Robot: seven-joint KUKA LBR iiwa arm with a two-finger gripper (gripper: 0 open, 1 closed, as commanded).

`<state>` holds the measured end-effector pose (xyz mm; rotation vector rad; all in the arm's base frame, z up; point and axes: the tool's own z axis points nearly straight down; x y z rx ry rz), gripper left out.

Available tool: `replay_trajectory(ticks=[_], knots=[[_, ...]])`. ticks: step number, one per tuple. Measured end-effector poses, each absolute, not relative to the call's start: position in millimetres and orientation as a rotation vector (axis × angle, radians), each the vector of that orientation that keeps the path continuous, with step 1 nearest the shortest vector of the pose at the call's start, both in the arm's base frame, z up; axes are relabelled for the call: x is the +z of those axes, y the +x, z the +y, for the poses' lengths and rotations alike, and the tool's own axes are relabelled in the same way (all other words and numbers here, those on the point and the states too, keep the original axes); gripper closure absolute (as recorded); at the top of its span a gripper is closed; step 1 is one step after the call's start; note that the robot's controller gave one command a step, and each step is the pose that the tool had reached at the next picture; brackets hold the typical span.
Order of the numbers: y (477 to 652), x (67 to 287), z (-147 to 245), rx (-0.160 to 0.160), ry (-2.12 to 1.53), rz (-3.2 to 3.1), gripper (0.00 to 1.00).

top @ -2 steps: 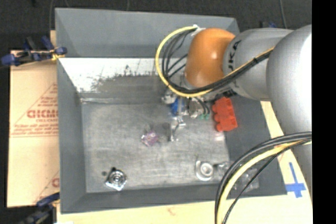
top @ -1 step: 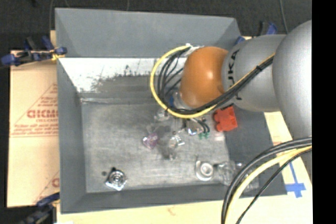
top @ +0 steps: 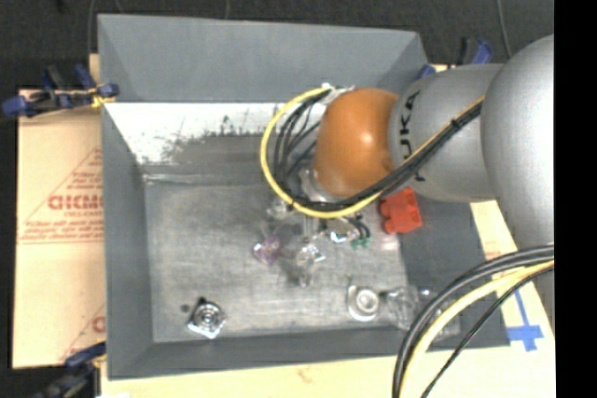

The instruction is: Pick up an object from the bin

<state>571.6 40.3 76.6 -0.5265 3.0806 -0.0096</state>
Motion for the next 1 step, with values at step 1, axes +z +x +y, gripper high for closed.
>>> replay_trajectory(ticks=[1], knots=[[572.9,75.2,47.5,-0.012,-0.589,3.068,0.0]])
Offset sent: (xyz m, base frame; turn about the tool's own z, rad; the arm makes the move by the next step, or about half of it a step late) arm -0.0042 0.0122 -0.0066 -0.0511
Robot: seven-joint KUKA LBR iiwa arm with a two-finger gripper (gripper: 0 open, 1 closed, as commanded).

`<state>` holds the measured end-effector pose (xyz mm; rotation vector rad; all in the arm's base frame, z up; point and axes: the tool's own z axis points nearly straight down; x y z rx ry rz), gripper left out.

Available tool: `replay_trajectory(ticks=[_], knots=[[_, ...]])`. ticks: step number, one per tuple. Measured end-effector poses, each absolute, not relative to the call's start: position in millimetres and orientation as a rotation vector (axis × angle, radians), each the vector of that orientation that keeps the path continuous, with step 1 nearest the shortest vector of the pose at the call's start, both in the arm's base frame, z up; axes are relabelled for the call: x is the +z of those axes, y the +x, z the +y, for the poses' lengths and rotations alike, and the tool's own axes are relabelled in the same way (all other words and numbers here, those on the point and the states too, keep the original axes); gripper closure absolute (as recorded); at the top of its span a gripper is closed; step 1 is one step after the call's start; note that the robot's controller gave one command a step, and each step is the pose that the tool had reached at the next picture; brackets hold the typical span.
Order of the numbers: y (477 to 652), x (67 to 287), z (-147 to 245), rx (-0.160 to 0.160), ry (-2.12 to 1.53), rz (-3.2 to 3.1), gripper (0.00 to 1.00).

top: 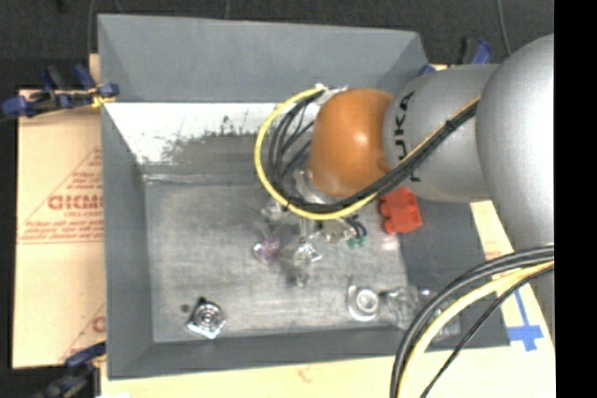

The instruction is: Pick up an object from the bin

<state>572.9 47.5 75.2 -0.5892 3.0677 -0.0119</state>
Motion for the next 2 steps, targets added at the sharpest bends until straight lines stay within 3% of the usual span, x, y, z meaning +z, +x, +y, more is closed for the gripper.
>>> replay_trajectory(ticks=[1,2], knots=[[574.3,77,51,-0.004,-0.592,3.063,1.0],[587.5,205,61,-0.005,-0.796,3.026,1.0]])
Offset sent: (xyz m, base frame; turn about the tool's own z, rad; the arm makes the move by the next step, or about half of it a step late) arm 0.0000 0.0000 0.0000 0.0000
